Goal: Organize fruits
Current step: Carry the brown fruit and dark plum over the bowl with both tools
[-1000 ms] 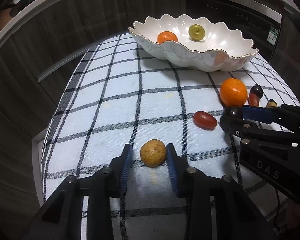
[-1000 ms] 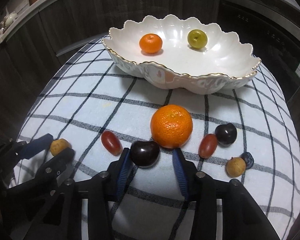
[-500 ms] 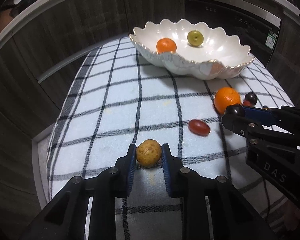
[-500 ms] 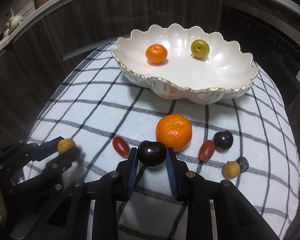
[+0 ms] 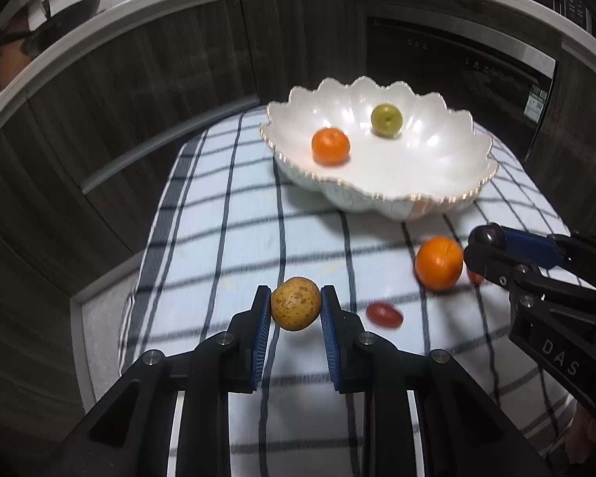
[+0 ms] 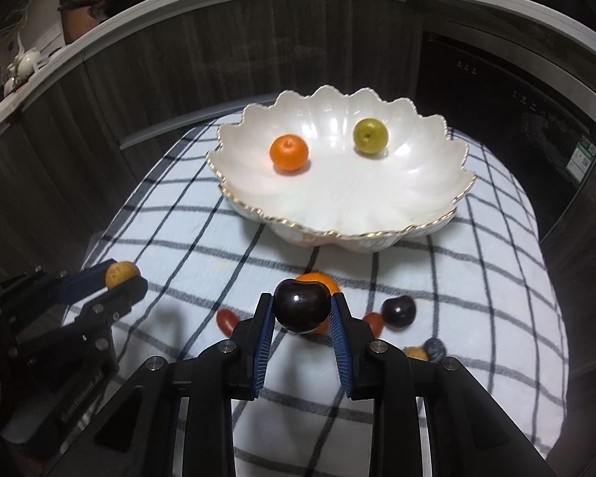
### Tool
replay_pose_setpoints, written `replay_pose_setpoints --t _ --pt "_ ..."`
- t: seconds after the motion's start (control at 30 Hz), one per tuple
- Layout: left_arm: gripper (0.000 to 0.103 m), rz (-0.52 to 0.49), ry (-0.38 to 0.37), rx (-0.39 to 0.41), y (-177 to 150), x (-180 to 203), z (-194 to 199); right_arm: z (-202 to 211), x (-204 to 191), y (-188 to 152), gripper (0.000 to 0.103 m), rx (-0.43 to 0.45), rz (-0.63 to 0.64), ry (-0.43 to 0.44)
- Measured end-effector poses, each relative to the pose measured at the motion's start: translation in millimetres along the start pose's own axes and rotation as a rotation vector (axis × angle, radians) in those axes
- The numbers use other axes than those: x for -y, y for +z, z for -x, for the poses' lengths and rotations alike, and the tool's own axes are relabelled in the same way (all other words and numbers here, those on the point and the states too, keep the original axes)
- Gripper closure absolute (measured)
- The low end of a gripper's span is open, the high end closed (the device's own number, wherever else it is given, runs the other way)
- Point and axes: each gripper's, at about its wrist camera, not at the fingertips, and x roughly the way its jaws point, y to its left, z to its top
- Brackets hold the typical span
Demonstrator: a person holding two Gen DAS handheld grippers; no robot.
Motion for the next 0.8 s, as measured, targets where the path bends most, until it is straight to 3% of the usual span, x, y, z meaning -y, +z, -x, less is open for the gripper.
replay_pose_setpoints --t 0.8 --pt "0.077 -0.021 -0.05 0.074 92.2 18.8 -3.1 16.2 58.4 76.9 0.073 0.115 -0.048 -0.121"
